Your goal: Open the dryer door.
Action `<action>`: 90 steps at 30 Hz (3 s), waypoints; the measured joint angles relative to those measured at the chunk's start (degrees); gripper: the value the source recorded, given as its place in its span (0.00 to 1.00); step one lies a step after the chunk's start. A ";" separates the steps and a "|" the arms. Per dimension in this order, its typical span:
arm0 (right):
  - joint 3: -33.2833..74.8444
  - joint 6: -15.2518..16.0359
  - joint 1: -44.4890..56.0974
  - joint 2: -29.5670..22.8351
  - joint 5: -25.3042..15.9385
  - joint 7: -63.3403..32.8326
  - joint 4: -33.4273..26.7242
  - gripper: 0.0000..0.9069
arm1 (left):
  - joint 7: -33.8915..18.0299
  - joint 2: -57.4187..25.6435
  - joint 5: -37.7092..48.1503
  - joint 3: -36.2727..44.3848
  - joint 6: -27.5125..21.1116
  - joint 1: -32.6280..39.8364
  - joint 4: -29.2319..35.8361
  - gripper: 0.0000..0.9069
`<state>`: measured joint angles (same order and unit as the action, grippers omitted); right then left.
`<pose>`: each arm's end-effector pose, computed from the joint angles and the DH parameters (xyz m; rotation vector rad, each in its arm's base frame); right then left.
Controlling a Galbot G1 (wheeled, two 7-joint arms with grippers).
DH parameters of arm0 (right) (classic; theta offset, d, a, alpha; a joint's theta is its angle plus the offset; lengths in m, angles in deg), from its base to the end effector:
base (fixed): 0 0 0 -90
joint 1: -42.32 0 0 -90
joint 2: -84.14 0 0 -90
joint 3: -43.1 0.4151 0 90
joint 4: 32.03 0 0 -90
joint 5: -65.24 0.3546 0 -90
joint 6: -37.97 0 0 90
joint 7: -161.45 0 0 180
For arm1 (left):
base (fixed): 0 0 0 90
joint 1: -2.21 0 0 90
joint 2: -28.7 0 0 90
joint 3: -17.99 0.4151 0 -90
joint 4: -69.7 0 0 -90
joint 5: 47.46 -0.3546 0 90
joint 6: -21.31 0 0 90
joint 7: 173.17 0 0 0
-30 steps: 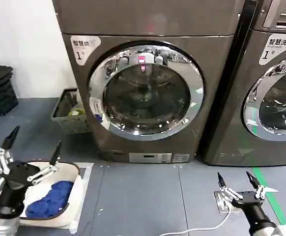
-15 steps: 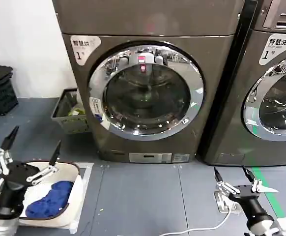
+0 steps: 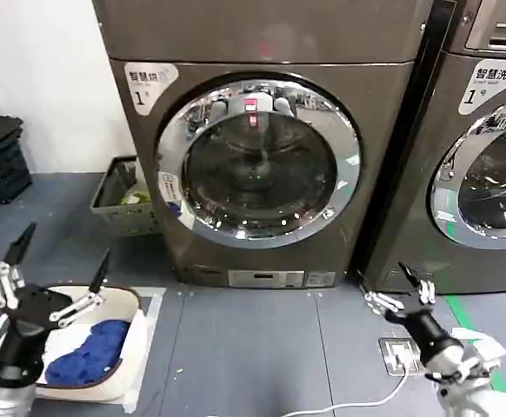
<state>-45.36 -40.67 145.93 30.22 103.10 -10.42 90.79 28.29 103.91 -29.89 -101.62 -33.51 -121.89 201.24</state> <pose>0.2482 -0.1377 -0.2406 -0.7094 3.0160 0.0395 0.1123 0.1727 -0.2457 0.2512 2.3052 0.5268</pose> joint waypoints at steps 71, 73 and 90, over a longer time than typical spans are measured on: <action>-46.55 -3.04 -56.94 -5.77 9.02 11.06 -37.30 1.00 | 0.11 1.41 -0.55 -0.23 0.36 -1.36 0.62 1.00; -47.16 -3.13 -57.79 -6.34 9.00 11.30 -38.36 1.00 | 0.11 1.42 -0.56 -0.24 0.37 -1.35 0.60 1.00; -51.41 -3.73 -63.80 -11.64 8.01 12.81 -46.77 1.00 | 0.12 1.59 -0.61 -0.22 0.52 -1.31 0.20 1.00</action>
<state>-96.77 -44.40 82.14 18.58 111.11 2.40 44.02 28.41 105.49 -30.50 -101.84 -32.99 -123.20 201.44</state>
